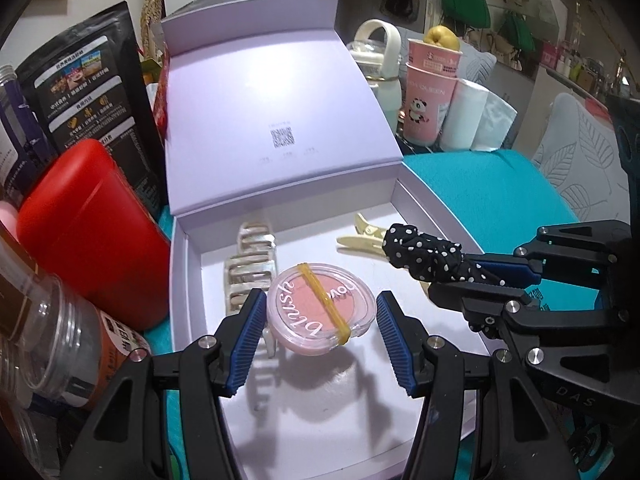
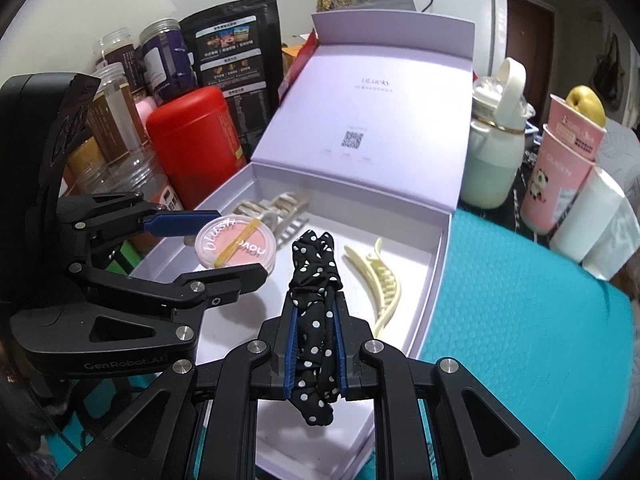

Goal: Organize rigid objects
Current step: 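Lower into the box and open the right gripper while the left gripper releases the compact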

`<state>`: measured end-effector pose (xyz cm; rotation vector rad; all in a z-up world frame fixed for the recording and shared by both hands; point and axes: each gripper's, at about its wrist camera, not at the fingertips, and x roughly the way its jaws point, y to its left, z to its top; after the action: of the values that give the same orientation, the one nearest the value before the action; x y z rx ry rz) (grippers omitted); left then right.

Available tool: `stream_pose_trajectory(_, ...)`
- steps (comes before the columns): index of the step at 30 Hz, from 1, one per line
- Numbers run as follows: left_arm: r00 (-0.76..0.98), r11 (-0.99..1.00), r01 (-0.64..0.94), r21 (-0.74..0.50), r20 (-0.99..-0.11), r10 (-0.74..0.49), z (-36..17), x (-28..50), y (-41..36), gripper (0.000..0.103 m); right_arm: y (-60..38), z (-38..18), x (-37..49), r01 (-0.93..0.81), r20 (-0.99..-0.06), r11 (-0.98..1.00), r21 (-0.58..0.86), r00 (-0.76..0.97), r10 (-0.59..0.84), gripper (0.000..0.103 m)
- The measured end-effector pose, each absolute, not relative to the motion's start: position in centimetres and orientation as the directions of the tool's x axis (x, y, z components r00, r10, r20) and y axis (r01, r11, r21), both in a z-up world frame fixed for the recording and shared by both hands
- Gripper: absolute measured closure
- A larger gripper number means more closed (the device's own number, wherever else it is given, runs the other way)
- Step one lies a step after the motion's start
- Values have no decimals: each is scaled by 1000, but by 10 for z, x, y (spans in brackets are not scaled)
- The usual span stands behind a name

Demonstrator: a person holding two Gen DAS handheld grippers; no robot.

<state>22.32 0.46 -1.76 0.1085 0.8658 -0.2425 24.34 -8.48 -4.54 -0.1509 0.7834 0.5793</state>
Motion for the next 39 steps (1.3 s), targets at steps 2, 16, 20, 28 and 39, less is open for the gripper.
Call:
stream_pose_trajectory(2, 609, 966, 258, -3, -776, -165, -23, 225, 3, 47, -85, -49, 244, -543, -710, 836, 84, 556, 432, 88)
stream_pose_trajectory(16, 628, 961, 268, 70, -769, -119, -30, 236, -7, 47, -86, -59, 251, -523, -725, 850, 60, 563, 398, 88)
stream_pose_trajectory(20, 637, 962, 261, 74, -762, -114, -29, 242, -6, 47, -84, -61, 253, -519, -725, 853, 58, 566, 394, 88)
stream_pose_trajectory(28, 655, 954, 258, 150, -753, -59, -33, 250, -14, 47, -79, -71, 262, -511, -743, 859, 45, 557, 370, 87)
stream_pose_trajectory(39, 653, 955, 261, 143, -754, -66, -34, 245, -14, 47, -80, -72, 261, -487, -756, 868, 96, 532, 382, 85)
